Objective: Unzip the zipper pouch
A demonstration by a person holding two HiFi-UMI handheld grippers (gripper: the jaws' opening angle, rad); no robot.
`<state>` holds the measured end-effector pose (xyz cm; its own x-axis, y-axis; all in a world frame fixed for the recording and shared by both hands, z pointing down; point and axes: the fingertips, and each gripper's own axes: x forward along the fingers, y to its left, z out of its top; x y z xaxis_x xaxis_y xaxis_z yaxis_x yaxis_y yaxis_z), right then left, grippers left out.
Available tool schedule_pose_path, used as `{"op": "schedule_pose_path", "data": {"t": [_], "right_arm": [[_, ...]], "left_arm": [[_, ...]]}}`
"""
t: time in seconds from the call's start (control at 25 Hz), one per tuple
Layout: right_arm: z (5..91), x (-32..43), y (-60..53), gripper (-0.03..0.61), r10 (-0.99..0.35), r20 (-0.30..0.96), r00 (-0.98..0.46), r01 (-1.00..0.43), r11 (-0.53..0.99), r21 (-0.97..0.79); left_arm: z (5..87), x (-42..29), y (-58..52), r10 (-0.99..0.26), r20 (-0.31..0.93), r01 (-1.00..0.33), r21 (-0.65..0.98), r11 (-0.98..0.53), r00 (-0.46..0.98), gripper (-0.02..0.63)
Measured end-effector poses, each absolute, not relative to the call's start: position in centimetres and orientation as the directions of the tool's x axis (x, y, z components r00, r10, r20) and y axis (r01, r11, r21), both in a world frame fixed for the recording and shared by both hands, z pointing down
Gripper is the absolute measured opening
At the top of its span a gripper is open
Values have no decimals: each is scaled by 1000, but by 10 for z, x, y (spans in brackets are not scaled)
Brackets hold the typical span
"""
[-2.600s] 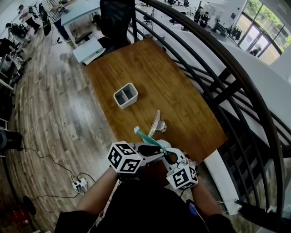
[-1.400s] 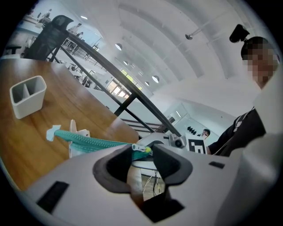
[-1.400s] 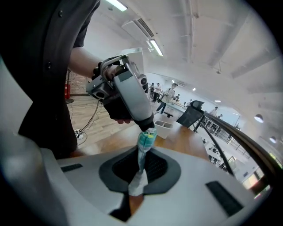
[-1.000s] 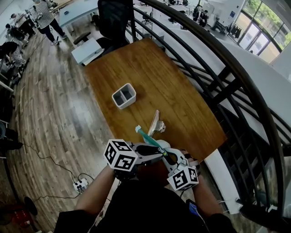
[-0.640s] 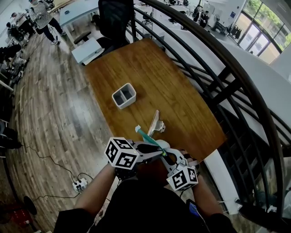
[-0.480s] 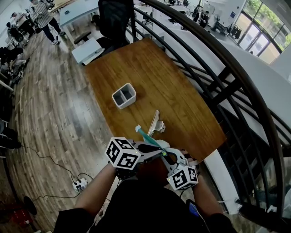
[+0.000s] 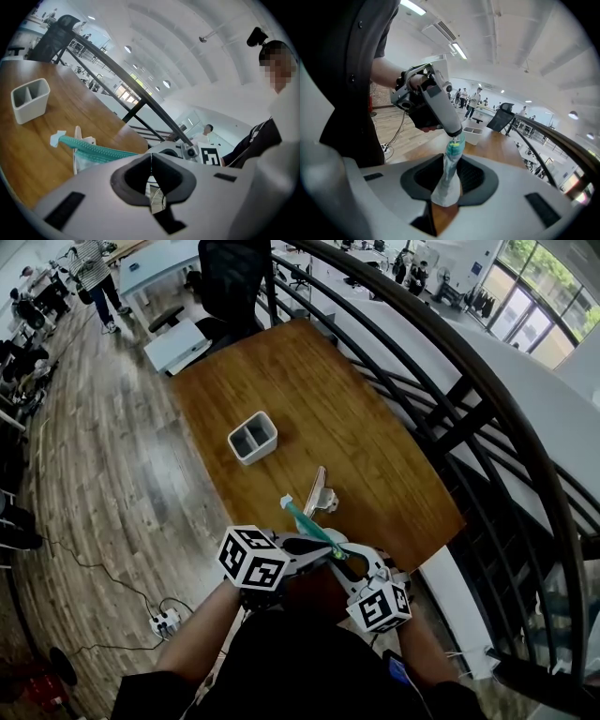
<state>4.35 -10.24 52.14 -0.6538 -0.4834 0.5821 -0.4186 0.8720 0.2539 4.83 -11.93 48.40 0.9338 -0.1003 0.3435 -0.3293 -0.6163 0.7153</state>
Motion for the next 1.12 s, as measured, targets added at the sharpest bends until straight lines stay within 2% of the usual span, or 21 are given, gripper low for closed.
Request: {"op": "schedule_pose_path", "data": {"t": [0.28,0.36,0.56,0.96,1.12], "right_arm": [[505,54,-107,97,-532,538,-655,-501,837,217],[503,53,-106,63,-534,534,-656,-496,837,229],[501,54,-104,29,-556,525,-644,-507,824,252],[495,51,-105,12,-568,488,-663,-524,818,239],[492,49,-101,9,-557,466,-688,-517,826,224]], "left_arm": [[482,49,-123,-116,344,-339,711,-616,932,15],[481,49,-124,-117,337,-335,717,-612,934,15],[481,48,-129,-156,353,-371,701,-609,923,15],[481,43,-134,-195,366,-407,693,-596,910,15],[490,34,-140,-258,434,-494,624,-605,863,14]]}}
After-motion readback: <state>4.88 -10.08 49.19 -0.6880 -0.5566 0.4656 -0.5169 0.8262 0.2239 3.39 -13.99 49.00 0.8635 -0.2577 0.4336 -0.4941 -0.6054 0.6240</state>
